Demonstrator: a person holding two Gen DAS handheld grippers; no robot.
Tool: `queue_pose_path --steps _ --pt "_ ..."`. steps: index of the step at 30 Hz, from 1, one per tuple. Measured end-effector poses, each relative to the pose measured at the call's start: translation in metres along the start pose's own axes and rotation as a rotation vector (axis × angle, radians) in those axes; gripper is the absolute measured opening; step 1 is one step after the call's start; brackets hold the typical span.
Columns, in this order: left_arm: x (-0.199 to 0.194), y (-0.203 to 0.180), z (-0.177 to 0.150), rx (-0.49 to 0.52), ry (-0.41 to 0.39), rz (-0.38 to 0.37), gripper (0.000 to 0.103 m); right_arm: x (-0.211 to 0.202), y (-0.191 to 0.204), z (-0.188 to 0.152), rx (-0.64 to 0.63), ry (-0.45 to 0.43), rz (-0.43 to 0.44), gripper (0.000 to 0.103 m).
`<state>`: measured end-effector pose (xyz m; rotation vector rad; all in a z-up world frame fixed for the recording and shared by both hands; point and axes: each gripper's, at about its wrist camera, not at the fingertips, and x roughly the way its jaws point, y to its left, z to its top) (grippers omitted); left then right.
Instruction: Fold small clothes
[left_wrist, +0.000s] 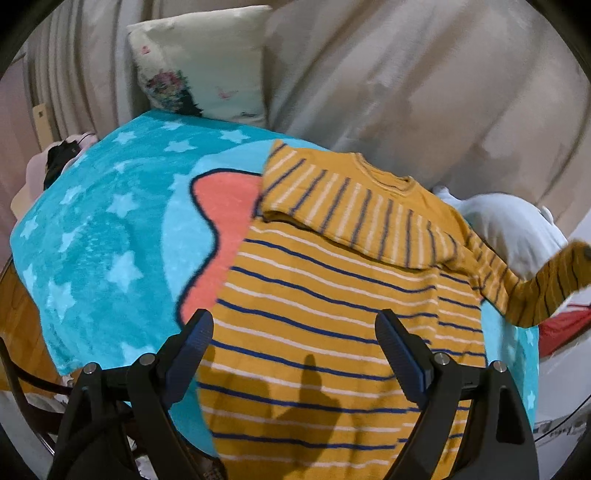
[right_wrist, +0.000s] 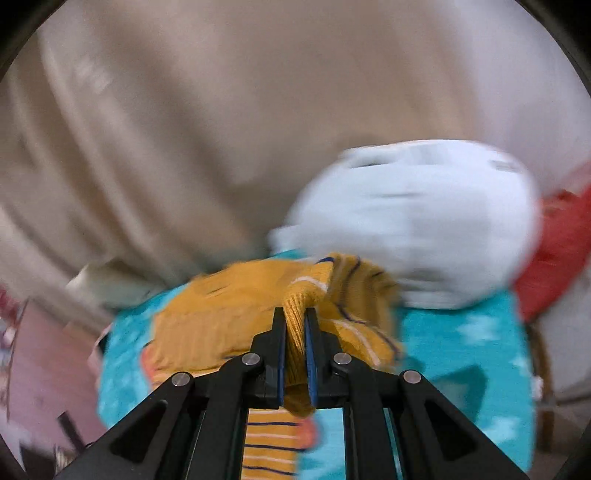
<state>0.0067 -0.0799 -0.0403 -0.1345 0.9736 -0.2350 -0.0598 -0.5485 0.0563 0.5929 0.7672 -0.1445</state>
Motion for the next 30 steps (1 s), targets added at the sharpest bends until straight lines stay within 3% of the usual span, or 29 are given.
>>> queue_pose_path --steps 3,10,18,25,28,30 --pt "0.005 0.020 0.006 -0.024 0.003 0.008 0.089 0.053 0.067 0.000 -0.086 0.079 0.087 0.010" --pt "0.019 0.075 0.020 -0.063 0.023 0.061 0.089 0.202 0.213 -0.036 -0.262 0.286 0.178 0.009" --pt "0.032 0.132 0.022 -0.111 0.058 0.120 0.089 0.339 0.269 -0.077 -0.329 0.428 0.085 0.010" --pt "0.045 0.148 0.027 -0.131 0.094 0.112 0.089 0.381 0.288 -0.092 -0.334 0.468 0.079 0.010" --pt "0.049 0.146 0.031 -0.120 0.099 0.102 0.089 0.381 0.299 -0.094 -0.365 0.485 0.127 0.022" --pt "0.052 0.144 0.034 -0.112 0.100 0.094 0.089 0.376 0.305 -0.094 -0.355 0.530 0.202 0.050"
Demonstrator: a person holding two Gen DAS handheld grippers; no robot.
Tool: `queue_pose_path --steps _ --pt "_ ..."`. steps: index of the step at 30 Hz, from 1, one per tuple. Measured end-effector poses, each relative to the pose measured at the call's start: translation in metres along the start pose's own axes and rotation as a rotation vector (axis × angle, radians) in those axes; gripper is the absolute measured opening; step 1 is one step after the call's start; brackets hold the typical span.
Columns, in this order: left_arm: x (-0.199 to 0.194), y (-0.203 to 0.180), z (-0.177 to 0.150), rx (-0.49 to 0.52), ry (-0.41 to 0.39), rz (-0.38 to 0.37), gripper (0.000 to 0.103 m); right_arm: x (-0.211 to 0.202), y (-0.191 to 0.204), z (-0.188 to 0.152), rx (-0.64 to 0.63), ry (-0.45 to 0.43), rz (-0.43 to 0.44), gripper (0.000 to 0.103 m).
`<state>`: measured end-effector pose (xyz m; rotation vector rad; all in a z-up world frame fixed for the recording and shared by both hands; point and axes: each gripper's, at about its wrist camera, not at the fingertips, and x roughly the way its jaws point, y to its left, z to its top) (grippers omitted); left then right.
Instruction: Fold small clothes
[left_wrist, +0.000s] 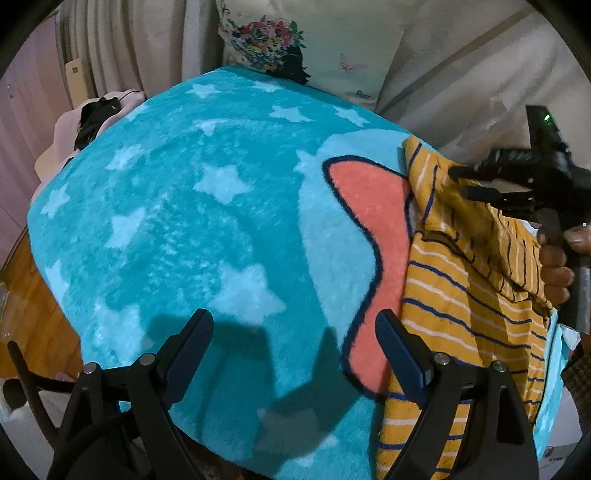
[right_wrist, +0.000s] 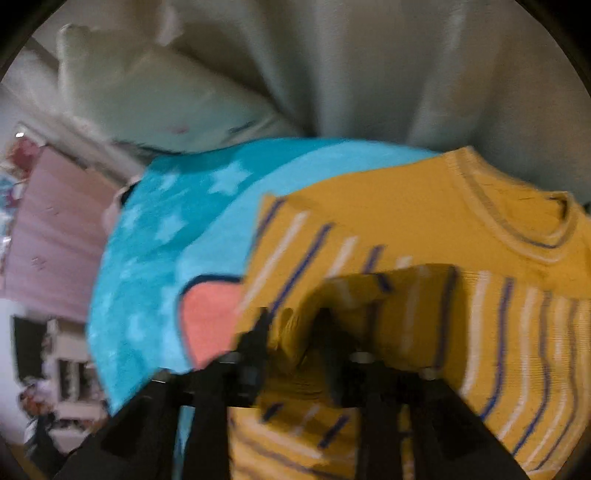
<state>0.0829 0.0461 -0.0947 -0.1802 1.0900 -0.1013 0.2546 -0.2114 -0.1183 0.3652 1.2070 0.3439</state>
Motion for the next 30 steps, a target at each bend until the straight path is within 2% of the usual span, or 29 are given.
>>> queue_pose_path --steps 2,4,6,8,9,11,14,16,19,21,23,25,29,30 --pt "0.004 -0.002 0.003 0.005 0.008 -0.009 0.089 -0.008 0.011 0.000 -0.033 0.001 0.077 0.051" --pt "0.008 -0.005 0.005 0.012 0.014 -0.019 0.089 -0.020 0.017 -0.001 -0.051 -0.027 0.085 0.051" --pt "0.010 -0.008 0.006 0.020 0.016 -0.029 0.089 -0.032 0.013 -0.002 -0.038 -0.068 0.056 0.051" --pt "0.013 -0.010 0.007 0.027 0.022 -0.036 0.089 -0.036 0.002 -0.005 -0.016 -0.082 -0.029 0.050" --pt "0.014 -0.012 0.007 0.032 0.026 -0.040 0.089 -0.032 -0.004 -0.007 0.007 -0.075 -0.052 0.039" --pt "0.017 -0.016 0.007 0.045 0.034 -0.050 0.089 -0.016 -0.016 -0.009 0.081 -0.042 -0.080 0.027" --pt "0.020 -0.021 0.007 0.063 0.047 -0.062 0.089 0.016 -0.023 -0.016 0.152 0.022 -0.047 0.025" --pt "0.022 -0.025 0.007 0.076 0.054 -0.069 0.089 0.026 -0.016 -0.021 0.139 0.040 -0.010 0.028" --pt "0.023 -0.027 0.008 0.084 0.052 -0.077 0.089 0.009 -0.012 -0.029 0.128 0.011 0.067 0.027" --pt "0.022 -0.028 0.007 0.082 0.051 -0.085 0.089 -0.012 -0.019 -0.040 0.127 -0.038 0.040 0.028" --pt "0.019 -0.029 0.005 0.081 0.048 -0.086 0.089 -0.038 -0.037 -0.058 0.121 -0.082 -0.037 0.028" --pt "0.012 -0.032 0.000 0.082 0.040 -0.084 0.089 -0.063 -0.070 -0.078 0.169 -0.113 -0.110 0.028" --pt "-0.005 -0.040 -0.013 0.076 0.020 -0.071 0.089 -0.105 -0.163 -0.116 0.399 -0.185 -0.195 0.024" --pt "-0.011 -0.043 -0.017 0.071 0.013 -0.069 0.089 -0.114 -0.181 -0.124 0.459 -0.205 -0.177 0.023"
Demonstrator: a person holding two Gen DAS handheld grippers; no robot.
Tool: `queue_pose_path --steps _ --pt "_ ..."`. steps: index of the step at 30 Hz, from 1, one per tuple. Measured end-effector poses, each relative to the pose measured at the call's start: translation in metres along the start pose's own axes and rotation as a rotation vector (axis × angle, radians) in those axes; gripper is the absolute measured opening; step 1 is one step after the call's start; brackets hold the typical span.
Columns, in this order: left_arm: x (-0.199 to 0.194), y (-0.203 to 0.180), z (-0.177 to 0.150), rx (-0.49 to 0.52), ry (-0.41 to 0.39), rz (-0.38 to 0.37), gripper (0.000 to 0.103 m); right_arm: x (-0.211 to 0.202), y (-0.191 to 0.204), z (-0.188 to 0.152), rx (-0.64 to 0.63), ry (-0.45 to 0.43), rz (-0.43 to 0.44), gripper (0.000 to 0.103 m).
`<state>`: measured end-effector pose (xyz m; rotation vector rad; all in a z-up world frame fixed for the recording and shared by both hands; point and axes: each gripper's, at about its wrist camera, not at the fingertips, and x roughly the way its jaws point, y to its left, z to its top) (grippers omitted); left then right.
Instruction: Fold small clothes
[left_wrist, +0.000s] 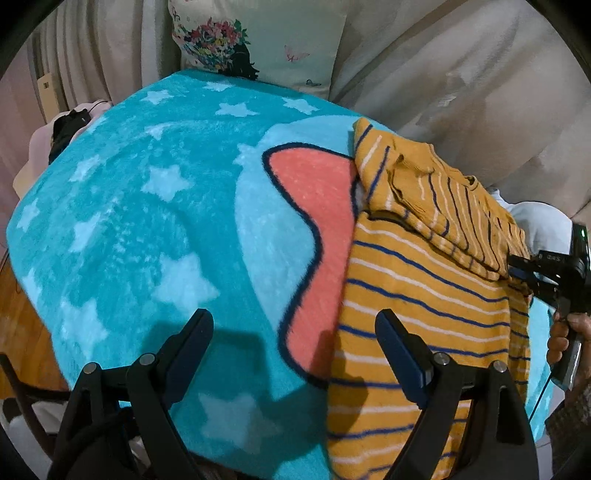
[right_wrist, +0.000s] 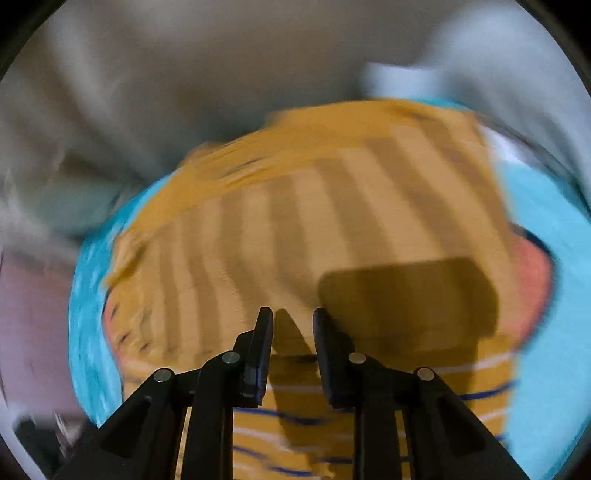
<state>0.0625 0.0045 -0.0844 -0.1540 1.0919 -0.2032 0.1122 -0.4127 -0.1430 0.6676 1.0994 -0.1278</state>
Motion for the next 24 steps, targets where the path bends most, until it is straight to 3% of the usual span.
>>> queue_pose_path --steps 2,5,6,11,16,18,24 --pt "-0.008 -0.007 -0.009 0.000 -0.009 0.006 0.089 -0.024 -0.027 -0.002 0.083 -0.048 0.034 0.025" --pt "-0.013 -0.017 -0.025 -0.001 0.002 0.001 0.089 -0.055 -0.036 -0.020 0.024 -0.092 0.031 0.042" --pt "-0.014 -0.019 -0.033 -0.008 0.013 -0.005 0.089 -0.062 -0.041 -0.031 0.001 -0.084 0.026 0.044" --pt "-0.013 -0.021 -0.070 -0.069 0.053 -0.026 0.089 -0.081 -0.081 -0.094 0.007 0.017 0.048 0.044" --pt "0.004 -0.018 -0.103 -0.175 0.145 -0.091 0.089 -0.081 -0.109 -0.157 0.017 0.136 0.089 0.044" --pt "0.007 -0.019 -0.111 -0.198 0.152 -0.092 0.089 -0.076 -0.111 -0.178 0.024 0.166 0.160 0.045" --pt "0.007 -0.036 -0.127 -0.143 0.130 -0.075 0.089 -0.061 -0.093 -0.206 -0.013 0.214 0.312 0.047"
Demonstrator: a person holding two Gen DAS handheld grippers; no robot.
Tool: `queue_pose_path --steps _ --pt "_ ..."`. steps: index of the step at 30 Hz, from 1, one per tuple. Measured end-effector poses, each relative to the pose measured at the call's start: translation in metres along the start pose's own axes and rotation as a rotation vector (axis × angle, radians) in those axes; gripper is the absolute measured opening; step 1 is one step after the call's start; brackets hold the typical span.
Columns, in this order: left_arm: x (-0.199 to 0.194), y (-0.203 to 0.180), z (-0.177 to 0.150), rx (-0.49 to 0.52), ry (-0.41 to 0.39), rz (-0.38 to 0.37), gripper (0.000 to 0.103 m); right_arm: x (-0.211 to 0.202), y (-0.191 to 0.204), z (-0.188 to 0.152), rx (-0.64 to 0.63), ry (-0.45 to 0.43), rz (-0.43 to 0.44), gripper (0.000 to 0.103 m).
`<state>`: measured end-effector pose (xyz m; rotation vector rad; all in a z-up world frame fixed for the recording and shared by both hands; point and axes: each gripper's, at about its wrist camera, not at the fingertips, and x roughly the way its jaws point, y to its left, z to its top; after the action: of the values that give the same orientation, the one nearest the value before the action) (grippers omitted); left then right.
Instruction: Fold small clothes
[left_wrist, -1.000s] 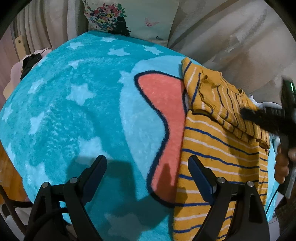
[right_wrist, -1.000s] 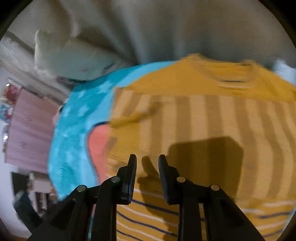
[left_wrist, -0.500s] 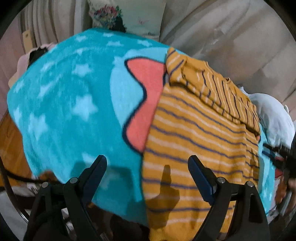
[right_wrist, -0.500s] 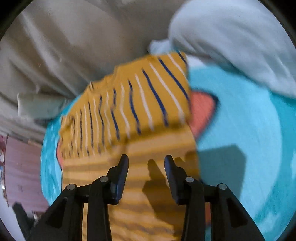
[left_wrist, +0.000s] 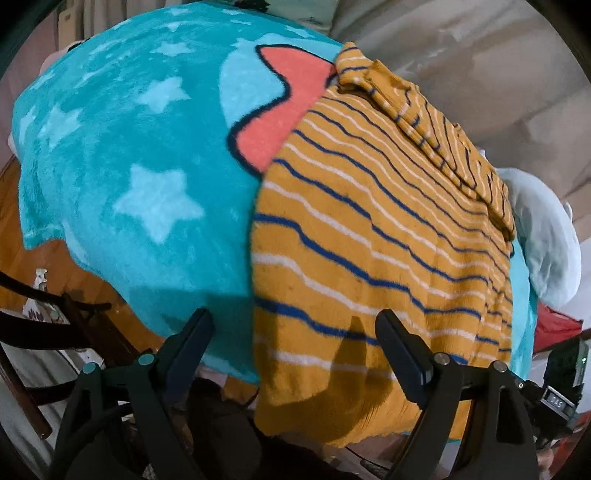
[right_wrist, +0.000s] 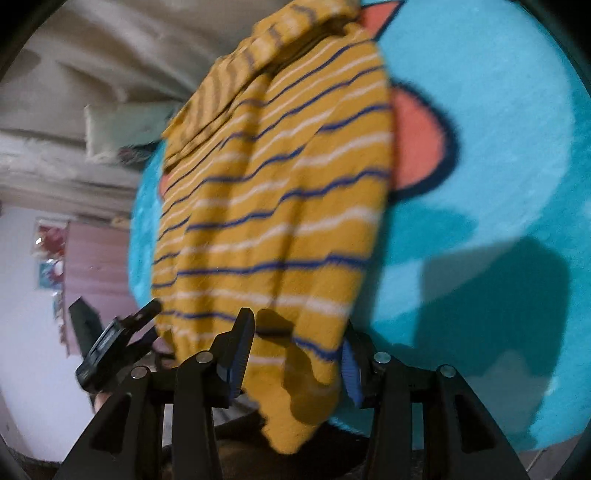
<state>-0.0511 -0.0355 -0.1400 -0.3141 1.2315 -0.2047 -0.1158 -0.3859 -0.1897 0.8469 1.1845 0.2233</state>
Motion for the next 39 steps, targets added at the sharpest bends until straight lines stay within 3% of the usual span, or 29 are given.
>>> queue_pose_path --steps 3,4,5,7,8,11,18,25,28,31,32,33,35,38,39 --pt "0.008 0.001 -0.008 -0.038 0.048 -0.042 0.086 0.009 0.006 -0.005 -0.034 0.003 0.023 0.047" --pt "0.010 0.002 -0.010 -0.054 0.060 -0.052 0.070 0.010 0.009 -0.005 -0.050 -0.002 0.015 0.047" --pt "0.010 0.004 -0.011 -0.070 0.066 -0.020 0.061 0.011 0.012 -0.004 -0.067 -0.007 0.006 0.046" --pt "0.005 0.014 -0.009 -0.117 0.065 -0.031 0.042 0.016 0.017 -0.002 -0.089 -0.005 -0.064 0.019" --pt "0.002 0.021 -0.008 -0.159 0.069 -0.051 0.037 0.014 0.015 -0.001 -0.095 0.006 -0.075 0.011" --pt "-0.011 0.032 -0.007 -0.211 0.051 -0.103 0.007 0.013 0.015 0.003 -0.072 0.009 -0.051 0.011" --pt "-0.043 0.000 -0.014 -0.066 -0.008 -0.059 0.007 -0.011 0.007 -0.010 -0.095 0.063 0.009 0.010" --pt "-0.052 0.000 -0.025 -0.054 0.007 -0.040 0.004 -0.028 -0.005 -0.043 -0.107 0.144 0.018 0.008" --pt "-0.046 0.009 -0.022 -0.094 0.021 -0.047 0.004 -0.028 -0.018 -0.041 -0.051 0.125 0.027 0.009" --pt "-0.046 0.009 -0.019 -0.095 0.012 -0.044 0.004 -0.027 -0.021 -0.034 -0.045 0.115 0.027 0.012" --pt "-0.046 0.008 -0.018 -0.084 0.007 -0.036 0.004 -0.025 -0.020 -0.032 -0.061 0.124 0.011 0.019" --pt "-0.045 0.007 -0.018 -0.073 0.004 -0.030 0.004 -0.023 -0.019 -0.032 -0.073 0.135 -0.003 0.032" --pt "-0.043 0.009 -0.018 -0.075 0.010 -0.033 0.005 -0.019 -0.021 -0.031 -0.080 0.167 0.011 0.042" --pt "-0.040 0.019 -0.021 -0.108 0.018 -0.041 0.010 -0.012 -0.022 -0.032 -0.079 0.198 0.034 0.043" --pt "-0.041 0.025 -0.022 -0.126 0.015 -0.048 0.017 -0.010 -0.022 -0.033 -0.081 0.211 0.040 0.043"
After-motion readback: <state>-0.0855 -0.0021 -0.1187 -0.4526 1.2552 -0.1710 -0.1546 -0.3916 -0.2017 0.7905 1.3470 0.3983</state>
